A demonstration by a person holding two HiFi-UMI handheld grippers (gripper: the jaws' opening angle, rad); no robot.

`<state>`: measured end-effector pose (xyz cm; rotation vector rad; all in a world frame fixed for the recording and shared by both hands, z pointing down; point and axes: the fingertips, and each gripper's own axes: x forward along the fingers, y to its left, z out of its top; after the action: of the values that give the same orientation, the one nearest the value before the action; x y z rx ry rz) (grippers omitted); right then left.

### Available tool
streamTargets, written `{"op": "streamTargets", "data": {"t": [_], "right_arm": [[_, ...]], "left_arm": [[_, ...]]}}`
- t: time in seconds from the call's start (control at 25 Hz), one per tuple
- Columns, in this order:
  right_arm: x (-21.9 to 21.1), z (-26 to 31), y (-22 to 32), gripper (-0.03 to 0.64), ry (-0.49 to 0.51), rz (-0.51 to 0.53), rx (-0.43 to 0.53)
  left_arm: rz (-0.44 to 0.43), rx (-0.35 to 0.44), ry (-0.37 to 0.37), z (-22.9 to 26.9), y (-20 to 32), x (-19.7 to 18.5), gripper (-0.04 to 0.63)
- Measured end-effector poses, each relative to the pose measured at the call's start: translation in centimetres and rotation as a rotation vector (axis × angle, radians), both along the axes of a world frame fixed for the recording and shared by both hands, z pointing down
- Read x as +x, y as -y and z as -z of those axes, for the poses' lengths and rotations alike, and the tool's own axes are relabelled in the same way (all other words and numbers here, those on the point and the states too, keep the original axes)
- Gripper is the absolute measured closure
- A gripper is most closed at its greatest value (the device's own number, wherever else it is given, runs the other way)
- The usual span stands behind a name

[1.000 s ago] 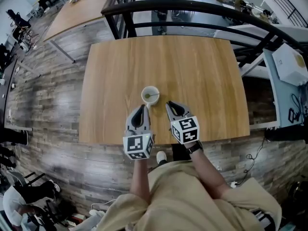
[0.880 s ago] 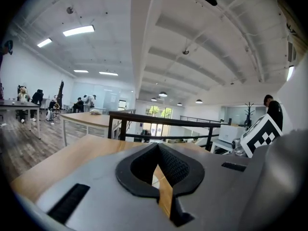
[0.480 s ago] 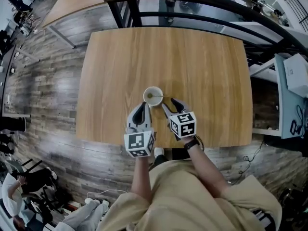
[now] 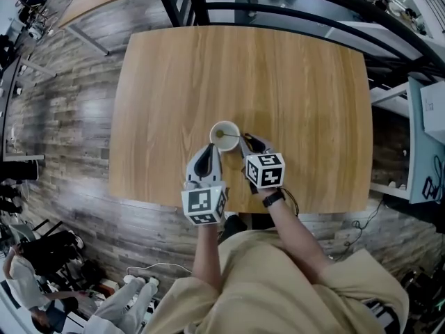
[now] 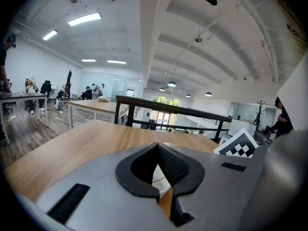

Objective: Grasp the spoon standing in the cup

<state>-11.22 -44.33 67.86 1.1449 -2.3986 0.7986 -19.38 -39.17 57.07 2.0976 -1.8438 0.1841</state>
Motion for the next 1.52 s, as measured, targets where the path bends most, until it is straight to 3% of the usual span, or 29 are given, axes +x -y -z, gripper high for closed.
{"op": "streamTargets", "data": {"t": [0.12,0.6,0.92,1.52], "right_arm": [[0.0,0.4,0.0,0.592,0.015,0.002,0.012],[0.6,5.4,-1.2,0.6,0.025,0.029,0.144],[0.4,11.1,-4.1,0.6,0.027,0.049,0.263],[4.0,23.9,-9.0,0.6,0.087,-0.054,0.53]], "left_arm": [[0.002,-0.002,0.005,-0.1,-0.1,0.0,0.59],[0.018,0.042,0.029,2.2,-2.5,-0.2,0.591],[0.015,0.117,0.052,6.5,-4.8,-0.3,0.591],[-0.048,0.29,0.124,15.3,-9.3,0.9,0.591]]}}
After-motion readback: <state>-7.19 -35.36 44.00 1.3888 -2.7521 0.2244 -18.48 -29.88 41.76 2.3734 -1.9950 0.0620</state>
